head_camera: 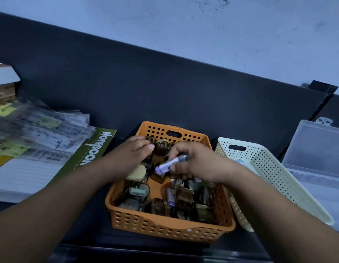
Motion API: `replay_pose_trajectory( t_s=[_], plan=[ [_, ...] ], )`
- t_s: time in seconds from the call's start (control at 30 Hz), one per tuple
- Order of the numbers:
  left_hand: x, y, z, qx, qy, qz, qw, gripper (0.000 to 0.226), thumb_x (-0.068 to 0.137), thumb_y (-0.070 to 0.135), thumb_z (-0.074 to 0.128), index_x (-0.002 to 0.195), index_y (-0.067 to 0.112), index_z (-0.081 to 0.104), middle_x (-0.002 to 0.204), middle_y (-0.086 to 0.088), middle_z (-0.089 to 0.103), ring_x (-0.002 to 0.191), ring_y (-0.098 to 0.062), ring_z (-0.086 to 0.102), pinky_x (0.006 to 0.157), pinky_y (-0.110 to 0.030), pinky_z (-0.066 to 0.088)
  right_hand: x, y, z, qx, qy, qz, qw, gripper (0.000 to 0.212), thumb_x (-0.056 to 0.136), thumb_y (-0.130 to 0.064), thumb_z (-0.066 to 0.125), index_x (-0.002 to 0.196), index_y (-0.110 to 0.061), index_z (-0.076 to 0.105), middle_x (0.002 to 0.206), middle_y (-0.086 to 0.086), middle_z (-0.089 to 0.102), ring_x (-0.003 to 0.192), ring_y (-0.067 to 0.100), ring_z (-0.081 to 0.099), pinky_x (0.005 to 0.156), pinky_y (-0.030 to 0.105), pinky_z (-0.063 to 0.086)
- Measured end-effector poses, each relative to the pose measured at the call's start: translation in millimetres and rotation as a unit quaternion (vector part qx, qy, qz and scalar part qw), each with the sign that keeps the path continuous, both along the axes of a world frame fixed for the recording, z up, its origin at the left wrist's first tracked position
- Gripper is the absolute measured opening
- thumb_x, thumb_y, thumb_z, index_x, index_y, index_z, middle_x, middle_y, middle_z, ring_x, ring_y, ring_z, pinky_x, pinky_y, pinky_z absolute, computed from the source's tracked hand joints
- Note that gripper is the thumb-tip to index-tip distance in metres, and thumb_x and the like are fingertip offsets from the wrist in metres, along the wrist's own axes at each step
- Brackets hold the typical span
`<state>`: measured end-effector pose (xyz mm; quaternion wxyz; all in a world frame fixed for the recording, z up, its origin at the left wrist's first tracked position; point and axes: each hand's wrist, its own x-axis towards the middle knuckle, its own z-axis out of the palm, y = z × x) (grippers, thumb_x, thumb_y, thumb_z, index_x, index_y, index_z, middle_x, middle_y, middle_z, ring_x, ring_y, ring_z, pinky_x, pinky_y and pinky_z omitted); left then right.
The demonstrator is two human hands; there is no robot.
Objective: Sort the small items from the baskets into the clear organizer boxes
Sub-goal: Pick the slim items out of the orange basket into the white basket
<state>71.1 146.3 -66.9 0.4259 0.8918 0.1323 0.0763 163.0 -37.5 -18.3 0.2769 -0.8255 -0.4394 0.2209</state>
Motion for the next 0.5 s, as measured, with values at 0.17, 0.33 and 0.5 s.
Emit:
replay_pose_trajectory(
  t_s=[0.17, 0.33, 0.5],
  plan=[
    [0, -1, 1, -0.002, -0.007, -0.002, 1.0, 0.048, 0.099, 0.043, 0.035, 0.142, 0.024, 0.041, 0.154, 0.01, 0.023, 0.14, -0.006, 0.02, 0.112, -0.029, 0.015, 29, -53, 18, 0.142, -0.008, -0.15, 0.978, 0.008, 0.087, -0.011, 0.068, 0.089, -0.008, 0.061, 0.067, -0.003, 0.065, 0.059, 0.009, 0.057, 0.058, 0.025, 0.045],
    [0, -1, 1, 0.004, -0.01, -0.001, 1.0, 0.046, 0.099, 0.041, 0.035, 0.14, 0.024, 0.043, 0.154, 0.008, 0.025, 0.14, -0.007, 0.021, 0.112, -0.029, 0.014, 64, -102, 9, 0.106, -0.091, -0.315, 0.939, 0.003, 0.09, -0.013, 0.063, 0.092, -0.011, 0.062, 0.086, 0.012, 0.068, 0.066, 0.019, 0.061, 0.065, 0.037, 0.052],
    [0, -3, 2, -0.005, -0.015, -0.003, 1.0, 0.045, 0.098, 0.041, 0.037, 0.139, 0.024, 0.045, 0.153, 0.009, 0.027, 0.14, -0.007, 0.022, 0.111, -0.027, 0.015, 61, -105, -2, 0.001, -0.192, -0.301, 0.934, 0.029, 0.087, -0.02, 0.065, 0.116, -0.023, 0.062, 0.116, -0.001, 0.065, 0.101, 0.016, 0.061, 0.081, 0.033, 0.052]
  ],
)
